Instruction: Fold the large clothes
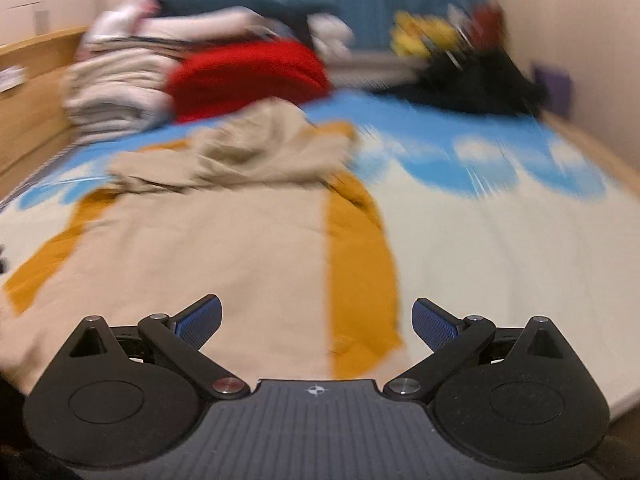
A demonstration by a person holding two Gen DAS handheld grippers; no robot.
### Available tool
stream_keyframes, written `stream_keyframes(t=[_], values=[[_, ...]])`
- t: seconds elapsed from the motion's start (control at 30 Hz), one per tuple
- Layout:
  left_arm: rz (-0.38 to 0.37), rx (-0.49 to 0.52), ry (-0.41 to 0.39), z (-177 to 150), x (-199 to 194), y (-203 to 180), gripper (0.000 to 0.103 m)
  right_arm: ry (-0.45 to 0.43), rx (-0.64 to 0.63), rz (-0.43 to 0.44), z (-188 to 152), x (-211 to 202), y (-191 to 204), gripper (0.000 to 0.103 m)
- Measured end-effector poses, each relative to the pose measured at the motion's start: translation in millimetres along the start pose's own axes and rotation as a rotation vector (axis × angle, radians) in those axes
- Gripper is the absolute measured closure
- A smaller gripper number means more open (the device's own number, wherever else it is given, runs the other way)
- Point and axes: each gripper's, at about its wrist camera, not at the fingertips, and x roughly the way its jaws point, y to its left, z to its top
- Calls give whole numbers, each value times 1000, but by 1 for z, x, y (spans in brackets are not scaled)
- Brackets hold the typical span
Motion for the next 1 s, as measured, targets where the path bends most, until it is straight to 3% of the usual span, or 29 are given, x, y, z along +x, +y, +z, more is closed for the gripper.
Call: stream_keyframes(t=[0.07, 0.2, 0.3, 0.4, 0.5, 0.67, 0.83, 0.9, 1.0], values=[[24, 6, 52, 2, 26, 16, 0, 79, 73, -45, 2, 23, -21, 3], [-18, -25, 189, 1, 77, 44, 0, 202, 198, -92, -1, 60, -50, 3], [-45, -72, 265, -2, 102, 58, 0, 254, 201, -100, -7, 81, -62, 3], [-43, -21, 286, -9, 115, 56, 0, 298, 182, -67, -14, 94, -65, 3], [-47, -8, 323, -13, 122, 53, 0, 291, 158, -65, -17, 99, -63, 1], [-72, -74, 368, -17, 123, 61, 0, 288, 127, -64, -22, 100, -61, 1], [-137, -49, 395, -24, 111, 58, 0, 326, 124, 14, -26, 82, -56, 9], [-140, -42, 392, -27, 107, 59, 0, 328, 184, 102, -30, 71, -60, 9], [-158, -60, 401, -30, 103, 63, 4, 322, 200, 107, -33, 65, -57, 15]])
